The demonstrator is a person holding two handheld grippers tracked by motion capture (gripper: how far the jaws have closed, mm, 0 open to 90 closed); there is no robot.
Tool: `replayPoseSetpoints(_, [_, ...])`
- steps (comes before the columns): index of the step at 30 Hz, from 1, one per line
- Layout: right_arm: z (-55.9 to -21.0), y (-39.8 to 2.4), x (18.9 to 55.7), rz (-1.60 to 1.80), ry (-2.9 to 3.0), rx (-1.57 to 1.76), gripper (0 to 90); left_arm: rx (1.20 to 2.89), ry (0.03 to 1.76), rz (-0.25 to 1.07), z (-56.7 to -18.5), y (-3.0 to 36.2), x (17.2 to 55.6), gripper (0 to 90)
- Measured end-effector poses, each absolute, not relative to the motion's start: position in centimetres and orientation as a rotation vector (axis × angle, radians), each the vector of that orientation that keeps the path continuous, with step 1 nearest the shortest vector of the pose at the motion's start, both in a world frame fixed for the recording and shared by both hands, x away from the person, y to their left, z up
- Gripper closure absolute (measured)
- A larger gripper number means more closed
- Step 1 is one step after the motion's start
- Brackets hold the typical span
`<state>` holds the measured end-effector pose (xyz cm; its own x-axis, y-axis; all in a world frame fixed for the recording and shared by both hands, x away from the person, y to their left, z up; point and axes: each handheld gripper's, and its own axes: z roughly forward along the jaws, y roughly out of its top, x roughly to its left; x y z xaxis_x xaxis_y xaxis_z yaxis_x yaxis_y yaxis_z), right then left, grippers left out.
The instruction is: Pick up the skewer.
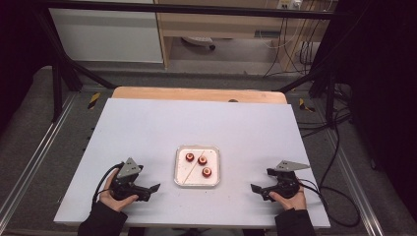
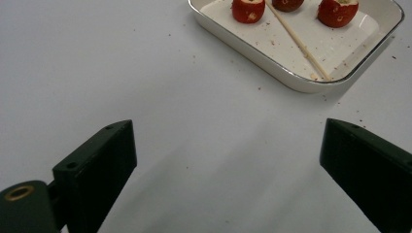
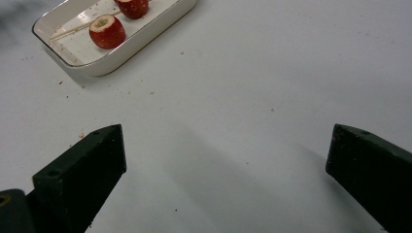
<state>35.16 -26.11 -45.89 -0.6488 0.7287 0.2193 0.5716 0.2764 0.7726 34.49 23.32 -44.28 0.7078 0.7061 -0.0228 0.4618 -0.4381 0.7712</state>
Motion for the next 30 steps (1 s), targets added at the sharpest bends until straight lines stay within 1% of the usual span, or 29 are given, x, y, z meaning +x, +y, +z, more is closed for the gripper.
replayPoseSetpoints(13, [-45.9,-26.1,35.2,1.304,2.362,1.216,1.5,2.126,0.875,0.385,-43.3,21.1,34.3,6.8])
replayPoseSetpoints(24, [-45.9,-26.1,35.1,1.305,2.363,1.219,1.5,2.134,0.89,0.394,-41.8,17.7,35.2,8.3])
replayPoseSetpoints(30, [-45.9,-26.1,35.1,1.305,2.363,1.215,1.5,2.151,0.889,0.388,-41.8,16.1,35.7,10.3])
